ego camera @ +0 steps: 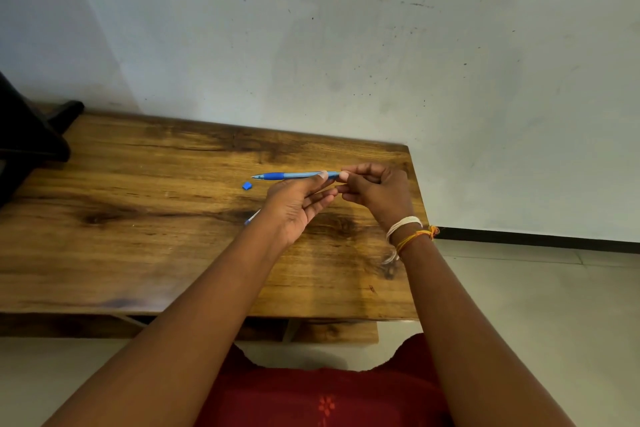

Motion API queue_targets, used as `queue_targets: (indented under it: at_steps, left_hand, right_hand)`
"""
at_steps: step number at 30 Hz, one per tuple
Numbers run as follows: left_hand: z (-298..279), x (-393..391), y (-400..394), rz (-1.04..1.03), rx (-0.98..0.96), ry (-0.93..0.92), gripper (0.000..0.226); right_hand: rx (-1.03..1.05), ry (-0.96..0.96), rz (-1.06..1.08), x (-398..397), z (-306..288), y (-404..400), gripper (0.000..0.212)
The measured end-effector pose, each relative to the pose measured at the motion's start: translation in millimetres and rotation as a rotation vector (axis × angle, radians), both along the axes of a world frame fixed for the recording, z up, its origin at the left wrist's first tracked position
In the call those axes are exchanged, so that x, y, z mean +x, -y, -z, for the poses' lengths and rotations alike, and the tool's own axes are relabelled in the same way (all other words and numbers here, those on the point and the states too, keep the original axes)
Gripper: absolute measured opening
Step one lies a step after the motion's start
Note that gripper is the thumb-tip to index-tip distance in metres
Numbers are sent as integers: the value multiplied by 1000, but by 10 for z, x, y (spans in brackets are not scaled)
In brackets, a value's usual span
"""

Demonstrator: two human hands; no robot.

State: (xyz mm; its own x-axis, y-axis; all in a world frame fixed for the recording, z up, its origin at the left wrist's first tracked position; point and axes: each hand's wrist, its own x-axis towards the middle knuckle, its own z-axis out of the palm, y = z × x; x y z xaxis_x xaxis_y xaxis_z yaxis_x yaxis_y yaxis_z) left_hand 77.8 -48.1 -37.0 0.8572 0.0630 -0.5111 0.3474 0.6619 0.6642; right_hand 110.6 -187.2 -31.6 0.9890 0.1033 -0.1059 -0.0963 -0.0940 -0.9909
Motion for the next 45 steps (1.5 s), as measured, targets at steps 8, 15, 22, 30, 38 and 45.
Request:
queue_targets:
  at_steps: [8,15,22,30,38,45]
  left_hand:
    - [-1,-5,-25,21,87,43,19]
    - [-14,-23,-28,31,53,62,14]
    - [-27,-5,-7,17,-9,72,17]
    - [-15,10,-70,-116,-105,-43,11]
    - [17,2,-48,-73,-90,-26,7]
    - [75,-34,51,39,-7,24,10]
  right_hand:
    - [198,-101,1,-31,41,-48,9]
    - [260,-129,16,-25,23,-63,9]
    - [424,-222,-25,-28,28,-141,4]
    - [476,-227,122,39,-20,-31,4]
    - [606,-260,154,57,-1,38,10]
    - [839,-377,64,68,73,-36,37]
